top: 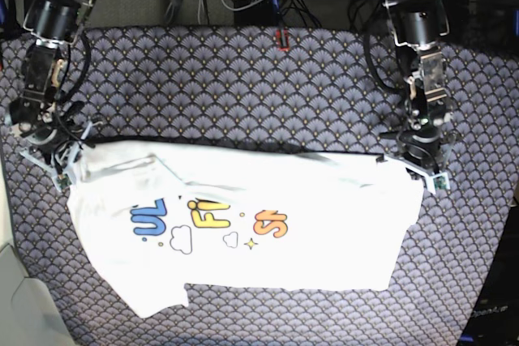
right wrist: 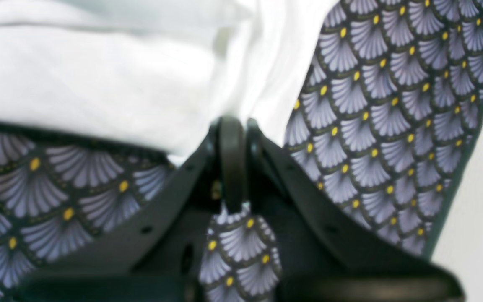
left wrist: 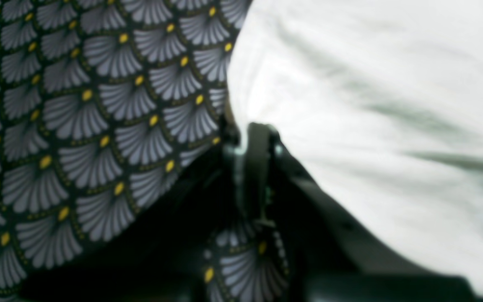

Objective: Fold the T-shirt properly
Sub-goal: 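Pull both grippers back toward the collar, dragging the shirt along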

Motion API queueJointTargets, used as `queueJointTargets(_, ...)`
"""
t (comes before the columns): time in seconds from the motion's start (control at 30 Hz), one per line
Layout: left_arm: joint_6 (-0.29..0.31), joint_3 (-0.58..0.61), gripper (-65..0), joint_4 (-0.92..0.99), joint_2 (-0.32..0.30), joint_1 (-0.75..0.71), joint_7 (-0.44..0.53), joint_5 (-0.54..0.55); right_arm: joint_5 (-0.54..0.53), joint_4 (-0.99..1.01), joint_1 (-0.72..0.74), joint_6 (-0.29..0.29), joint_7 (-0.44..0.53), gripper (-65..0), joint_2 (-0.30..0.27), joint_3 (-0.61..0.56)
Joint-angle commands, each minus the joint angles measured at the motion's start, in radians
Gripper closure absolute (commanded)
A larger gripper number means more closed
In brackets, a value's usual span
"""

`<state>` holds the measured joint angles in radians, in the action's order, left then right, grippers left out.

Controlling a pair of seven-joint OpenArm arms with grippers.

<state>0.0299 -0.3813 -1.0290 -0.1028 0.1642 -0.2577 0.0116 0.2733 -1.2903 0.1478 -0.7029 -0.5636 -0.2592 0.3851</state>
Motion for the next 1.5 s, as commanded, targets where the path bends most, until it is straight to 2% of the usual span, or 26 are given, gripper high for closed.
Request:
queueJointTargets(0.0,-0.018,-0.003,-0.4,-0.018,-0.015,-0.007,-0.030,-0.011,-0.004,-0.022,0.016,0.005,0.014,0.0,-0.025,0.005)
queueJointTargets(0.2,-0.018,0.000,-0.4,-0.176,-0.015,-0.097,-0.035,-0.014,-0.004,-0.024,-0.014,0.005,0.014,0.0,-0.056,0.005)
queueJointTargets(0.43,-0.018,-0.006,-0.4,-0.327,-0.015,-0.171,-0.150,-0.012,-0.004,-0.024,-0.052,0.005,0.014,0.0,-0.073,0.007)
queueJointTargets(0.6,-0.018,0.000,-0.4,-0.436,-0.012,-0.252,-0.151,-0.015,-0.013,-0.076,-0.118,0.005,0.020,0.0,-0.088,0.007)
queueJointTargets(0.73,-0.018,0.000,-0.4,-0.485,-0.012,-0.315,-0.153,-0.015,-0.084,-0.193,-0.207,0.005,0.014,0.0,-0.093,0.007)
queueJointTargets(0.93,-0.018,0.000,-0.4,-0.564,-0.008,-0.426,-0.153,-0.012,-0.090,-0.305,-0.317,0.005,0.014,0.0,-0.090,0.007)
queueJointTargets(1.1,-0.018,-0.008,-0.4,-0.620,-0.013,-0.506,-0.151,-0.012,-0.090,-0.334,-0.377,0.005,0.015,0.0,-0.088,0.008)
queueJointTargets(1.23,-0.018,-0.009,-0.4,-0.646,-0.016,-0.546,-0.151,-0.012,-0.095,-0.337,-0.408,0.005,0.023,0.0,-0.085,0.061)
queueJointTargets(1.47,-0.018,-0.008,-0.4,-0.658,-0.035,-0.578,-0.151,-0.012,-0.167,-0.337,-0.468,0.005,0.024,0.0,-0.096,0.101)
